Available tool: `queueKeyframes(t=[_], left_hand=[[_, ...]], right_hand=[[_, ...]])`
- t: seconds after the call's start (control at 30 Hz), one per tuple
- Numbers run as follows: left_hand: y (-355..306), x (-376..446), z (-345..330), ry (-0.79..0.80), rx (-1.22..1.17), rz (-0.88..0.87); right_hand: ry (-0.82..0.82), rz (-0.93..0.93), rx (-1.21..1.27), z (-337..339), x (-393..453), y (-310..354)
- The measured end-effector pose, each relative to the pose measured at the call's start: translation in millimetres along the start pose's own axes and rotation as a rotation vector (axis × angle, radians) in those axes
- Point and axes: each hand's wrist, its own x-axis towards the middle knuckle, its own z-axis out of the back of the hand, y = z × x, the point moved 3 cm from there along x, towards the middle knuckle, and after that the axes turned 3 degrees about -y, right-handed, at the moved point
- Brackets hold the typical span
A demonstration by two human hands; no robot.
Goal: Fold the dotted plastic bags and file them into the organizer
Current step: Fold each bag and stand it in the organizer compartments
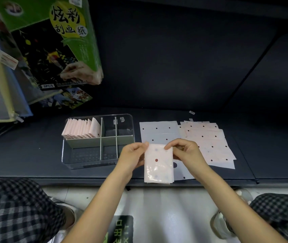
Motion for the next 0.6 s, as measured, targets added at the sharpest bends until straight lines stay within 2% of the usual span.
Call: queueKeyframes(t=[0.07,0.13,0.2,0.27,0.37,0.47,0.53,0.6], left_hand=[[-0.4,1.1,3.0,-0.080,0.037,-0.054],[-4.4,2.5,6.1,-0.121,0.135,-0.188],[-11.1,0.0,4.9,-0.109,0.323,-0.343],[-15.5,-3.9,-0.7,-0.049,0.472,-0.451],[-21.0,-7.4,-2.9,-0.007,0.516,-0.529],[-26.9,-2.7,9.9,-0.021,0.443,-0.522],[-25.2,6.2,23.6,0.061,0.411,-0.420],[-21.6,15.2,36.8,0.168,0.462,-0.318]], right_hand=[[0.042,-0.014,-0.019,-0.5,1.0,0.8],[0.061,-0.010,-0.061,0.6,3.7,2.1],[0.076,0.015,-0.154,-0.1,6.5,3.5],[0.167,0.002,-0.248,-6.8,8.0,2.7],[0.275,-0.025,-0.384,-17.7,8.4,2.1],[0.236,0.016,-0.463,-16.7,16.3,7.4],[0.196,0.029,-0.440,-16.7,22.6,10.8],[0.138,0.003,-0.313,-18.9,27.9,11.8]])
